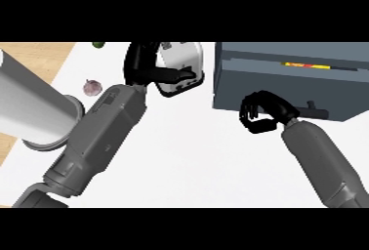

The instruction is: Pick up the cup, place it into the drawer and close the drawer

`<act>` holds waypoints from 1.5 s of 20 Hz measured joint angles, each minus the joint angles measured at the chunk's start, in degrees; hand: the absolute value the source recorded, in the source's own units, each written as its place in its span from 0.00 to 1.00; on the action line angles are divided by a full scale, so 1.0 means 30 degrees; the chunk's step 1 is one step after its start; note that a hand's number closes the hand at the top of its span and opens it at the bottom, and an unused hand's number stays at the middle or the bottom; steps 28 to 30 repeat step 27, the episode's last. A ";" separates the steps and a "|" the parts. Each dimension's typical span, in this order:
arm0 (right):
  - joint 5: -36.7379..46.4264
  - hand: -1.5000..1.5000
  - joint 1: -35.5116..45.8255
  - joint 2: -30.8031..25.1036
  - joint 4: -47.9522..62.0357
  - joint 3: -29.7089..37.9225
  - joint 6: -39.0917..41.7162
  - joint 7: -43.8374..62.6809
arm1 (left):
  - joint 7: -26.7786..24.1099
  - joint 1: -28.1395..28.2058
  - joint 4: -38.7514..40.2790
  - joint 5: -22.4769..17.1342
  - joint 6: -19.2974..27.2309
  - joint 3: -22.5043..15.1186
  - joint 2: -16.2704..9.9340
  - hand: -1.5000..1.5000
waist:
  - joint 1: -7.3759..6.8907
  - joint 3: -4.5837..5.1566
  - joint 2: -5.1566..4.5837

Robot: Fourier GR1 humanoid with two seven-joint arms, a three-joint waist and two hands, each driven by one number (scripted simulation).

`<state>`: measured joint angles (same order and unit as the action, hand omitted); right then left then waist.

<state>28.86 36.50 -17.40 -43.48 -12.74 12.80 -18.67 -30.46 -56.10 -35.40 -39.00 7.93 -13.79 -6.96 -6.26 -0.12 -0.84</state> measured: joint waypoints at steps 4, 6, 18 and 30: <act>-0.0503 1.00 0.1942 -0.0247 0.2353 0.1524 -0.0849 -0.0959 | 0.0336 0.0757 -0.0832 -0.0101 -0.0620 -0.0054 -0.0574 0.00 | -0.0484 -0.0053 -0.0166; -0.0792 1.00 0.2284 -0.0301 0.3019 0.1889 -0.0672 -0.1478 | 0.0364 0.1254 -0.1156 -0.0131 -0.1009 -0.0089 -0.0870 0.00 | -0.0575 -0.0084 -0.0183; -0.2812 1.00 0.2288 -0.0979 0.3217 0.3051 0.2587 -0.1852 | 0.0732 0.2450 -0.2360 -0.0150 -0.2217 -0.0402 -0.1604 0.00 | -0.1103 -0.0177 -0.0227; -0.4028 1.00 0.1845 -0.1560 0.2402 0.3508 0.4667 -0.1508 | 0.0938 0.3011 -0.2871 -0.0329 -0.2860 -0.0447 -0.1851 0.00 | -0.1511 -0.0286 -0.0387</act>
